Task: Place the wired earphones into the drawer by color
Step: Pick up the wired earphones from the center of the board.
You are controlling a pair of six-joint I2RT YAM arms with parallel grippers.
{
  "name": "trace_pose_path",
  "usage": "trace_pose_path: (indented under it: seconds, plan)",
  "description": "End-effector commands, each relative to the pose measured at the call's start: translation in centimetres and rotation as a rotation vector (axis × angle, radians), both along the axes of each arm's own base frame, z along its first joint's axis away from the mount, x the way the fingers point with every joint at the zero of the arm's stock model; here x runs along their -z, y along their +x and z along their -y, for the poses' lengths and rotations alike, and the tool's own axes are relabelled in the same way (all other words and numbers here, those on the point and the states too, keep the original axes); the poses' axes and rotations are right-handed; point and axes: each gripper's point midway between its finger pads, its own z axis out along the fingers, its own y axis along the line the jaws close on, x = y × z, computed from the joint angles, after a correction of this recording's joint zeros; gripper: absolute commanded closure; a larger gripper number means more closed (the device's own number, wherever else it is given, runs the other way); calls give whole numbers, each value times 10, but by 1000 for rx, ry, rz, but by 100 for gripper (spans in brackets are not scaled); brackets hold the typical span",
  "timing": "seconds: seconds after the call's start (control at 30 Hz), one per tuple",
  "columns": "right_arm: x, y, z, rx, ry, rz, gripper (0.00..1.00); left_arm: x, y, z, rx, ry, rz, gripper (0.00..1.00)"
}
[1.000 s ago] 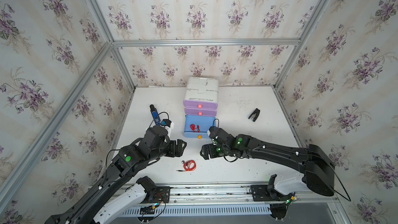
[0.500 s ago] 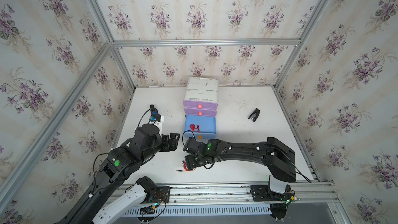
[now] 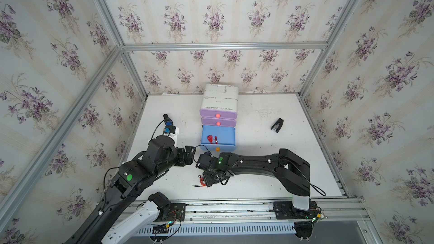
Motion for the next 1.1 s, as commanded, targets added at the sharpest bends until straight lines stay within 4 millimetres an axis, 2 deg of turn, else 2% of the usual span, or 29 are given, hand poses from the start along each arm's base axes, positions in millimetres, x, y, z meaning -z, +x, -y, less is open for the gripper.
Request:
trace_pose_path:
  seconds: [0.0, 0.1, 0.43, 0.63, 0.73, 0.93, 1.07]
  plan:
    - [6, 6, 11, -8, -64, 29, 38, -3, 3, 1, 6, -4, 17, 10]
    - [10, 9, 15, -4, -81, 31, 39, -2, 2, 2, 7, -5, 17, 10]
    - [14, 15, 4, -32, -65, 24, 44, 2, 2, 1, 4, -2, 13, 10]
    - [23, 12, 10, -34, -89, 6, 57, 4, 2, -1, 3, 4, 12, 10]
    - [25, 11, 9, -39, -87, -1, 69, 5, 3, -2, -2, 9, 11, 10]
    - [32, 10, 10, -49, -104, -10, 84, 7, 3, -3, -7, 10, 11, 10]
    - [32, 10, 11, -48, -104, -10, 90, 9, 2, -4, -9, 13, 7, 10]
